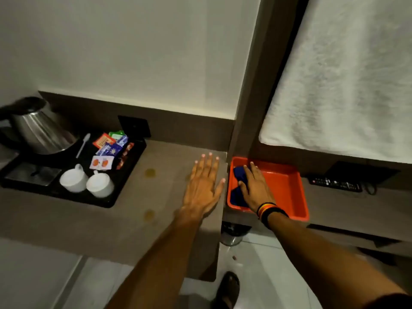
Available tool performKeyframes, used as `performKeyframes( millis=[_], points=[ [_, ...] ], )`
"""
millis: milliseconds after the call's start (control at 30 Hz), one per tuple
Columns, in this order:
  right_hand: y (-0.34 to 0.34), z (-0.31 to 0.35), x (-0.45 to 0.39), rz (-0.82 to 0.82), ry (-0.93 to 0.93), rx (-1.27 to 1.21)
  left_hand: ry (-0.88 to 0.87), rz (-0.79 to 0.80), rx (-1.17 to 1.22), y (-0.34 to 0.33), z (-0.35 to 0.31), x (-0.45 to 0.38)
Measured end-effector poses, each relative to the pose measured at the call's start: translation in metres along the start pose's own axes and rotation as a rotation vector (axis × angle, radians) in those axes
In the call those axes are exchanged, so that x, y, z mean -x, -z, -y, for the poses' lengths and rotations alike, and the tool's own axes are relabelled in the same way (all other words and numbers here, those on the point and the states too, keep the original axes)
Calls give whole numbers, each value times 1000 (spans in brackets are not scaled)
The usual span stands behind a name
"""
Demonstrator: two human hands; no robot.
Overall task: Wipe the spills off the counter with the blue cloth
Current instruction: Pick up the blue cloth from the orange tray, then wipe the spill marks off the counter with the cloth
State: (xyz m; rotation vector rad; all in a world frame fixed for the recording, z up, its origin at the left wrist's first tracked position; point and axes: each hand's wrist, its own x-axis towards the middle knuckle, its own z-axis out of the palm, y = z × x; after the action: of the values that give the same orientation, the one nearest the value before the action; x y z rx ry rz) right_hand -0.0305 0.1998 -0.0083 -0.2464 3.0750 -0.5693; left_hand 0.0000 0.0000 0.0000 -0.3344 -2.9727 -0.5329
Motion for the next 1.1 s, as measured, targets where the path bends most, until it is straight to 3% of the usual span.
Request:
performKeyframes(
  millis=[100, 200, 333, 500, 733, 867, 933, 1100],
  points=[
    [-27, -26, -24, 82, -87, -70, -49, -41, 42, -47, 0, -12],
    [-57, -43, -46, 160, -179, -123, 3, 57, -18, -91, -1, -22],
    [-87, -56, -71, 230, -225, -80, 73, 123, -40, -116, -2, -32],
    [-108, -63, -86, 280, -299, -82, 78, 66, -65, -131, -2, -31],
    [-108, -58, -96, 234, -397, -223, 79, 48, -44, -134, -2, -31],
    [-73, -57, -85, 73, -424, -548, 69, 178, -50, -120, -1, -29],
    [-53, -49, -75, -23, -434, -590, 85, 199, -39, -106, 3, -23],
    [-26, 6, -28, -110, -395, -650, 107, 110, -44, -67, 33, 23]
  ],
)
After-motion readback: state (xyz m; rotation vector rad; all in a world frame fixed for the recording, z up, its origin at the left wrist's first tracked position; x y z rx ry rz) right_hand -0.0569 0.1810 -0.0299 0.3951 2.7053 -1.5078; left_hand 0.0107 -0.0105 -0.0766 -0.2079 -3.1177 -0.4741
